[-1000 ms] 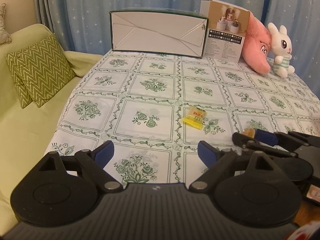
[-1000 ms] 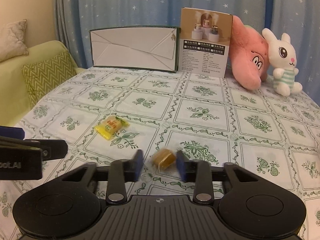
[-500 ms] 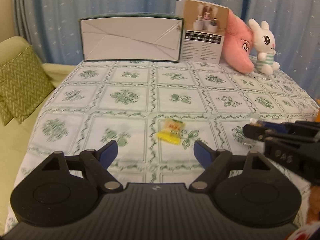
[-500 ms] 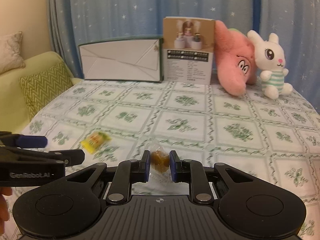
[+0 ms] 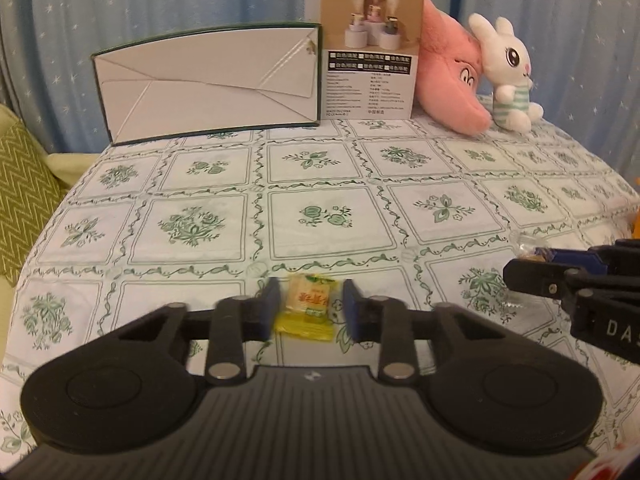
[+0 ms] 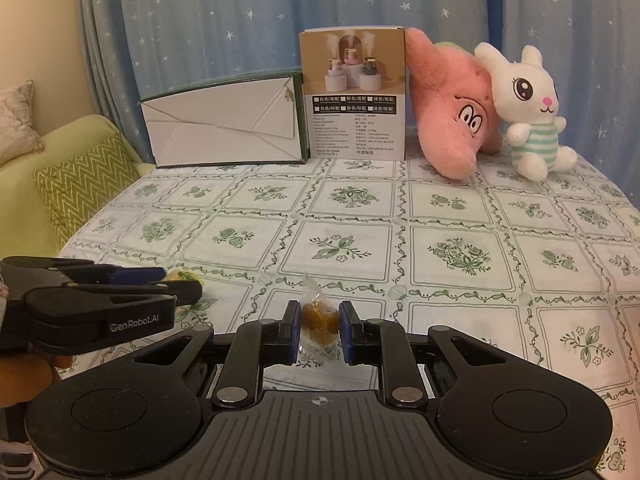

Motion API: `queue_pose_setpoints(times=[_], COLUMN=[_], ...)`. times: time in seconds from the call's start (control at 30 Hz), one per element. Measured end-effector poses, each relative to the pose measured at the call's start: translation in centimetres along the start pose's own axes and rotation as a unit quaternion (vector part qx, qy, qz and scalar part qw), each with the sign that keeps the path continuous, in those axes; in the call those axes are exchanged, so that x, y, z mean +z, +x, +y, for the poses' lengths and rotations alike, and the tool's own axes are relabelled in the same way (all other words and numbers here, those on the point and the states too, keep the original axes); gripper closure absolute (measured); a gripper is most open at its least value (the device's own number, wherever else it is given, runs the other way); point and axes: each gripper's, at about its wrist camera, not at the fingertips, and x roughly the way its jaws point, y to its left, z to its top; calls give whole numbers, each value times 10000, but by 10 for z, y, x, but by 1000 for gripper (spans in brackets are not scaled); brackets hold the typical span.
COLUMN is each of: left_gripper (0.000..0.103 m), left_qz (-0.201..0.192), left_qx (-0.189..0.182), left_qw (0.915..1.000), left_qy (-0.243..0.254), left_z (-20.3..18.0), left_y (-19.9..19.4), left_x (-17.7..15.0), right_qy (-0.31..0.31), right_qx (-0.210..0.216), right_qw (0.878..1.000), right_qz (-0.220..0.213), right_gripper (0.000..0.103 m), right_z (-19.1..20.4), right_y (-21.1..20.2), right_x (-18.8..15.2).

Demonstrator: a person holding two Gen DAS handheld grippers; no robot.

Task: Organize snacks
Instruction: 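Grasp the yellow candy packet with the left gripper while the right gripper grasps the brown candy, then carry the yellow packet and brown candy over the orange tray with both grippers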

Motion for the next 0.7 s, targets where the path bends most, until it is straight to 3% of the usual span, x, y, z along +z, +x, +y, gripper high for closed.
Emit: queue_pose_setpoints(times=[0.37, 0.7], left_gripper=[84, 84], left_qz=[34, -14], left_qx=[54, -65], left_qw=[9999, 9991], left_qy=[-144, -411], left_z=[-24, -65], left_y=[-29, -84], left_x=[4, -6], right_qy=[154, 394], right_qx=[45, -126], right_qw=[9999, 9991], right_qz=[-43, 44], right_gripper=[83, 83], right_z=[-7, -30], right_y=[-16, -77], right_x=[4, -7])
